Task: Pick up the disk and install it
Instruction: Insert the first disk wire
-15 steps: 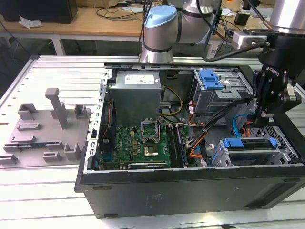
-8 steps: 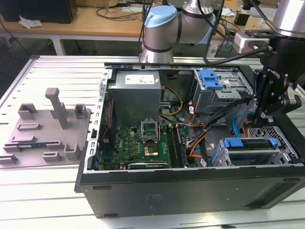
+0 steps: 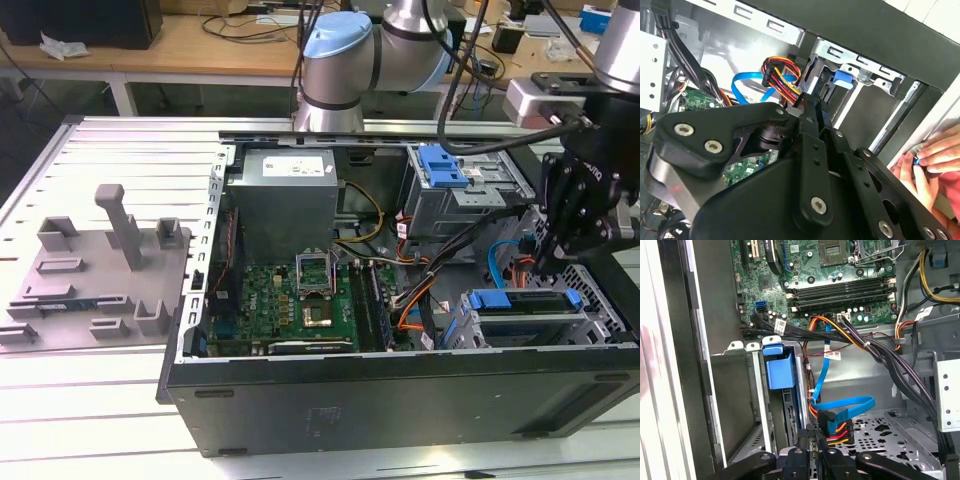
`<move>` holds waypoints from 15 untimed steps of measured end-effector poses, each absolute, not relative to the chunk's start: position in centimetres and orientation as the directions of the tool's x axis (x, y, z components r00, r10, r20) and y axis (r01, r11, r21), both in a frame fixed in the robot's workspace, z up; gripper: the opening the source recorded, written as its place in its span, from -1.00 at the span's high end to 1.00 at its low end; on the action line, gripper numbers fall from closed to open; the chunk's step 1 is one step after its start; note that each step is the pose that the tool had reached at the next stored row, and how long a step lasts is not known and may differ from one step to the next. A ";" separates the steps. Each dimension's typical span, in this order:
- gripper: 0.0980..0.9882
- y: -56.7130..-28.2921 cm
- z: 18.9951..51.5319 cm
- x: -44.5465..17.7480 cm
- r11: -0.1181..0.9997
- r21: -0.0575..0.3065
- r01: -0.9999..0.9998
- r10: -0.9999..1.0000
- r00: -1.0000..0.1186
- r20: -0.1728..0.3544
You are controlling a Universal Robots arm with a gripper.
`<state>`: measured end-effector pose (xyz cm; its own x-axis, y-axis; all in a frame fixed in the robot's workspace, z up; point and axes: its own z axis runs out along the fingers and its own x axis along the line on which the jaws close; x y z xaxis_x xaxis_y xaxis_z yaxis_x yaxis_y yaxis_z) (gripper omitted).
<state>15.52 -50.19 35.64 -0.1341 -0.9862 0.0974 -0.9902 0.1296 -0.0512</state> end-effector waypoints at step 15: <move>0.85 -50.5 35.6 16.2 0.084 -0.013 -0.996 -0.992 -0.085 0.092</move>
